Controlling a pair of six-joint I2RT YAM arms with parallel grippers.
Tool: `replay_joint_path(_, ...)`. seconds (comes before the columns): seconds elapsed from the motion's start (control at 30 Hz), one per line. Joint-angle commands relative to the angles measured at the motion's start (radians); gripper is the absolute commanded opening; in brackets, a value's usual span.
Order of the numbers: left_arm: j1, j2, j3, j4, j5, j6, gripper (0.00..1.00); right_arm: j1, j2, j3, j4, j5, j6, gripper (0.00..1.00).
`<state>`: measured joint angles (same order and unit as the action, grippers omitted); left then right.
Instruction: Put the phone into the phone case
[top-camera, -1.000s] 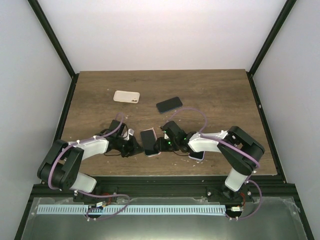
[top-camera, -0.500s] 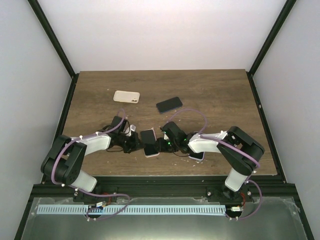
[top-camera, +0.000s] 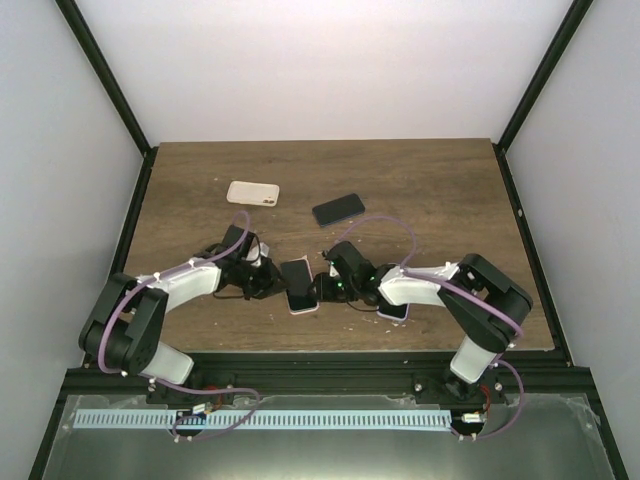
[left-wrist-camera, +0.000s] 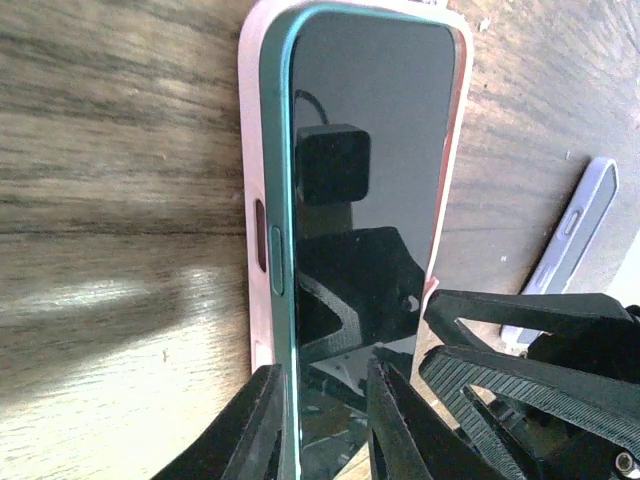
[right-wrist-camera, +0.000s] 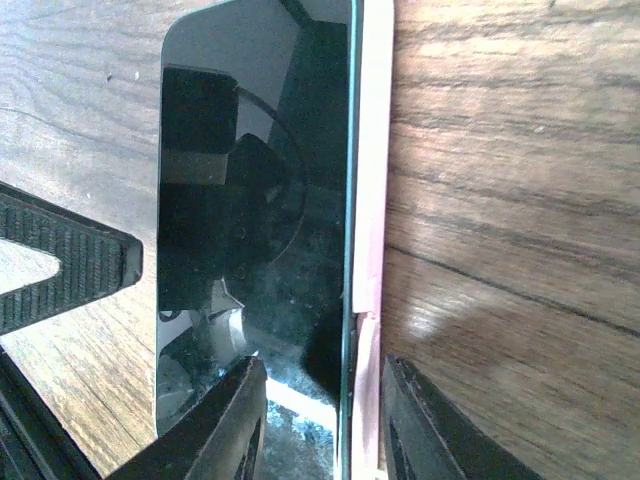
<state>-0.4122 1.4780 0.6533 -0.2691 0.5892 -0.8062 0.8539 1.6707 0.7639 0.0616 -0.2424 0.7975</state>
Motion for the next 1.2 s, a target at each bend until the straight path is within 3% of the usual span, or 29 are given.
replay_joint_path(0.0,0.002,0.008,0.031,-0.046,-0.056,0.041,0.26,-0.021,0.007,0.030,0.009,0.008,-0.029,0.34)
replay_joint_path(0.3,0.002,0.108,0.025,0.036,-0.027,0.066,0.08,-0.027,0.099,0.065,0.055,-0.052,-0.037,0.35)
replay_joint_path(0.53,0.001,0.165,0.018,0.115,-0.005,0.061,0.00,-0.032,0.137,0.047,0.163,-0.130,-0.012,0.35)
replay_joint_path(0.7,0.001,0.171,0.020,0.070,-0.047,0.082,0.01,-0.052,0.133,0.010,0.255,-0.211,0.025,0.35)
replay_joint_path(1.17,0.006,0.146,-0.012,-0.014,-0.057,0.118,0.18,-0.059,0.101,-0.005,0.386,-0.341,0.121,0.35)
